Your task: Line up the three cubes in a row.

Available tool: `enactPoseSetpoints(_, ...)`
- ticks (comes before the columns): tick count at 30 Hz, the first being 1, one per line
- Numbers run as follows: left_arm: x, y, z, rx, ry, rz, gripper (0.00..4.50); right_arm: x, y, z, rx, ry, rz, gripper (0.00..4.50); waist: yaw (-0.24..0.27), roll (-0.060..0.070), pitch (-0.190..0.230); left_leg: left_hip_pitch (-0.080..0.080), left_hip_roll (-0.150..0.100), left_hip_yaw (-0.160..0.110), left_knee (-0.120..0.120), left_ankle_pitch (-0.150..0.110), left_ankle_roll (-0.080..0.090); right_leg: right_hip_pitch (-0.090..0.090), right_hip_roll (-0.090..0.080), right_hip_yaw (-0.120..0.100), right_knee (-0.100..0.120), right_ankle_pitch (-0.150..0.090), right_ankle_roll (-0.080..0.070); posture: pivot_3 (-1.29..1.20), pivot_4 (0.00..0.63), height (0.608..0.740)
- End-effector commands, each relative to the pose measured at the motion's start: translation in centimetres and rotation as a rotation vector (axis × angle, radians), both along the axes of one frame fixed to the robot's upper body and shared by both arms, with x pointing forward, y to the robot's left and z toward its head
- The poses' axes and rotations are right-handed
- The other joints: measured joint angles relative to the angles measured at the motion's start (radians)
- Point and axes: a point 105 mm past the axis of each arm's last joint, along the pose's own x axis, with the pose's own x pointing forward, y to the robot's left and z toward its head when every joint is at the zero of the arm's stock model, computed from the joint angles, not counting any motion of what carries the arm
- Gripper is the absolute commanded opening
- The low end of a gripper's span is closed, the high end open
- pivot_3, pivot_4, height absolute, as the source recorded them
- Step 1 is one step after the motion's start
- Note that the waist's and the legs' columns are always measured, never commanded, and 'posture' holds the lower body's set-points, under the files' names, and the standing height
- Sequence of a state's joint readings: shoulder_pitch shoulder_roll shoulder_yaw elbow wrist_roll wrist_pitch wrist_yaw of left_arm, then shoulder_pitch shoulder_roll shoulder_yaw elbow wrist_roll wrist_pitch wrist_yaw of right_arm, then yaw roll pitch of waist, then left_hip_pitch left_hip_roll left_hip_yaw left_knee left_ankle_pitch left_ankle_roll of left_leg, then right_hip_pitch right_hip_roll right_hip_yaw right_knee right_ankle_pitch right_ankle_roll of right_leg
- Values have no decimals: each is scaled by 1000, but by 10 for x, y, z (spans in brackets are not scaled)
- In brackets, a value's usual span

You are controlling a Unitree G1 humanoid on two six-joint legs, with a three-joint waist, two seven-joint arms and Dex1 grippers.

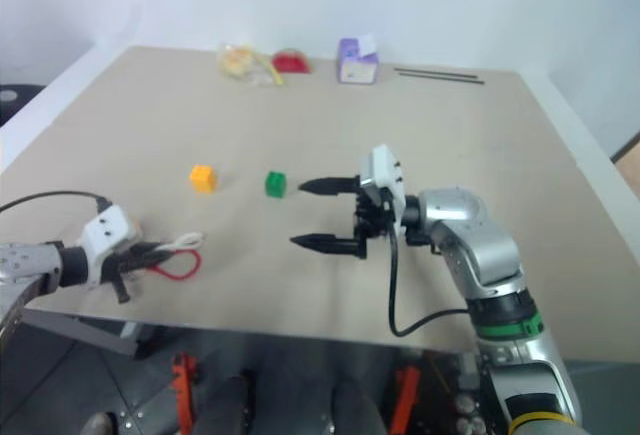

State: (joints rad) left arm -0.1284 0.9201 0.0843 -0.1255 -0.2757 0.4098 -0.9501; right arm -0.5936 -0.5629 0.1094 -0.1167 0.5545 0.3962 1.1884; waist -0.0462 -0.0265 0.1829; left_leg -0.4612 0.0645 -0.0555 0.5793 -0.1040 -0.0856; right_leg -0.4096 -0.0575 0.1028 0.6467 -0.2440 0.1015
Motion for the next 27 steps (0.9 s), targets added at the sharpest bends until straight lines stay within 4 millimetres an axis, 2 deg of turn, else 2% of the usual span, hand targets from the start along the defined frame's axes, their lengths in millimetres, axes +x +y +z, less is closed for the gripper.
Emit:
enactPoseSetpoints(1,2,6,12,-47,-46,34,46,-3,-2,17,46,-47,3,4500,0,0,0,0,0,0,0,0,0,0,0,0,0,0,0,0,150,740)
enactPoseSetpoints(2,4,6,17,-72,-63,43,46,-3,-2,18,53,-47,4,4500,0,0,0,0,0,0,0,0,0,0,0,0,0,0,0,0,150,740)
enactPoseSetpoints(6,26,18,71,-272,-255,177,46,-2,-2,37,133,-42,10,4500,2,-1,1,-1,0,-1,0,1,1,0,0,-1,1,0,0,0,150,740)
enactPoseSetpoints(8,34,27,89,-321,-330,236,46,-1,-2,43,158,-44,9,4500,1,-2,1,-1,1,-2,1,1,2,1,0,-3,2,0,0,0,150,740)
enactPoseSetpoints(10,46,54,120,-368,-476,381,46,3,0,51,192,-54,-4,4500,1,-1,1,0,0,-2,1,1,2,2,0,-3,1,0,1,0,150,740)
enactPoseSetpoints(11,52,76,135,-384,-551,496,46,3,1,55,209,-56,-4,4500,1,-1,1,0,0,-2,1,1,2,2,0,-3,2,0,1,0,150,740)
enactPoseSetpoints(13,56,112,153,-385,-662,672,46,6,4,63,256,-60,-18,4500,-2,-2,1,0,1,-3,1,2,3,1,1,-4,3,1,2,0,150,740)
enactPoseSetpoints(16,55,149,160,-375,-741,850,46,7,5,69,284,-54,-25,4500,-2,-2,1,0,1,-3,1,2,2,2,2,-3,3,2,4,0,150,740)
enactPoseSetpoints(19,51,172,160,-352,-782,952,46,6,6,69,283,-53,-25,4500,-1,-2,1,0,1,-3,-1,2,2,2,2,-3,3,3,6,0,150,740)
enactPoseSetpoints(21,46,195,160,-308,-814,1048,46,6,6,68,280,-49,-25,4500,2,-2,0,0,1,-3,-2,2,2,2,2,-3,3,3,6,0,150,740)
enactPoseSetpoints(24,41,216,155,-232,-818,1142,46,5,7,65,275,-44,-24,4500,2,-5,0,-1,1,-4,-2,2,1,1,2,-5,3,3,6,0,150,740)
enactPoseSetpoints(27,42,224,141,-165,-789,1187,46,4,8,63,265,-42,-23,4500,2,-5,0,-1,1,-3,-3,3,-1,1,2,-5,3,3,6,0,150,740)
